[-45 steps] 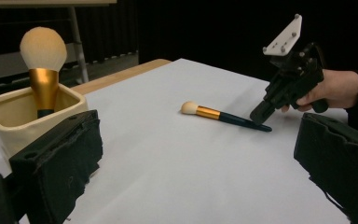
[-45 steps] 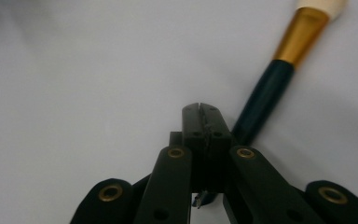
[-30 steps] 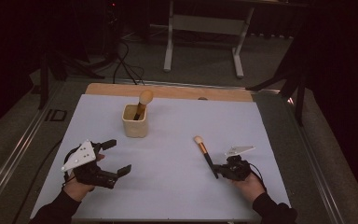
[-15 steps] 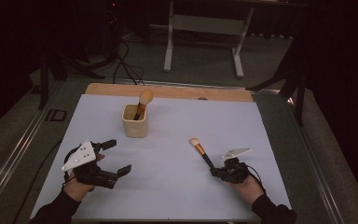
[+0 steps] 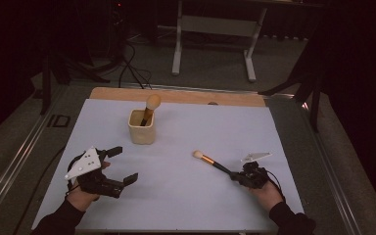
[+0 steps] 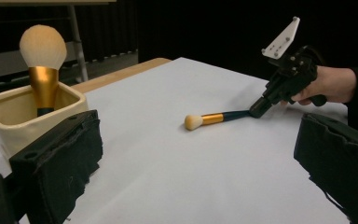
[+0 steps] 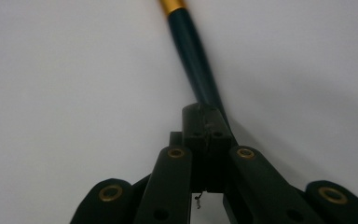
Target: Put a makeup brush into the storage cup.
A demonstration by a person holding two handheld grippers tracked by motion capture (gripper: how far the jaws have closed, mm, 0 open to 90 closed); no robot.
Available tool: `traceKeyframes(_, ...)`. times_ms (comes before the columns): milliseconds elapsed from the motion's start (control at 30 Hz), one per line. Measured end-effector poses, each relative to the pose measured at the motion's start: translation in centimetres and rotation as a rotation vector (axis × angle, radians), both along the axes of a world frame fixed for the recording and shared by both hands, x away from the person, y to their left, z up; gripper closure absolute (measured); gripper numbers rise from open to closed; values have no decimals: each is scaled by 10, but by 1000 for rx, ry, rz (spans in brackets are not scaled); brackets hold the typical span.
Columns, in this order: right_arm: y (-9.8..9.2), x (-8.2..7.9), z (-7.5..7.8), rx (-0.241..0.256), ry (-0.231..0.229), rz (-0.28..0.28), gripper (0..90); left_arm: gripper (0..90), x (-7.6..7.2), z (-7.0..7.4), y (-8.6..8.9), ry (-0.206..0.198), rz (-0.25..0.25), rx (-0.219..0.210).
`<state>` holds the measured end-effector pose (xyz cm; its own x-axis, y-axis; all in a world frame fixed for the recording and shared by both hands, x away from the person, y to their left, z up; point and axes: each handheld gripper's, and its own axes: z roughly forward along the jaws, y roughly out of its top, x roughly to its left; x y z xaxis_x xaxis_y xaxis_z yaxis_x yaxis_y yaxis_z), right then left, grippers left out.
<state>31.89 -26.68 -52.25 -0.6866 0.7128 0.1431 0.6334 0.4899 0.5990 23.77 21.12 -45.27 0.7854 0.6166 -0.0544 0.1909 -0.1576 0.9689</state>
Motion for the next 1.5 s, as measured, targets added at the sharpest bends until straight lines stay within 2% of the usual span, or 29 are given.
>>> traceKeyframes(500,-15,20,1,-28,-17,-58,900,15,0,0,1,0,1,-1)
traceKeyframes(1167,-23,35,2,-55,-37,-115,900,15,0,-1,1,5,1,-2)
traceKeyframes(1333,-23,35,2,-49,-36,-118,900,15,0,-1,1,5,2,-1)
traceKeyframes(1500,-20,32,8,-41,-46,-93,900,15,0,-1,1,4,2,-3)
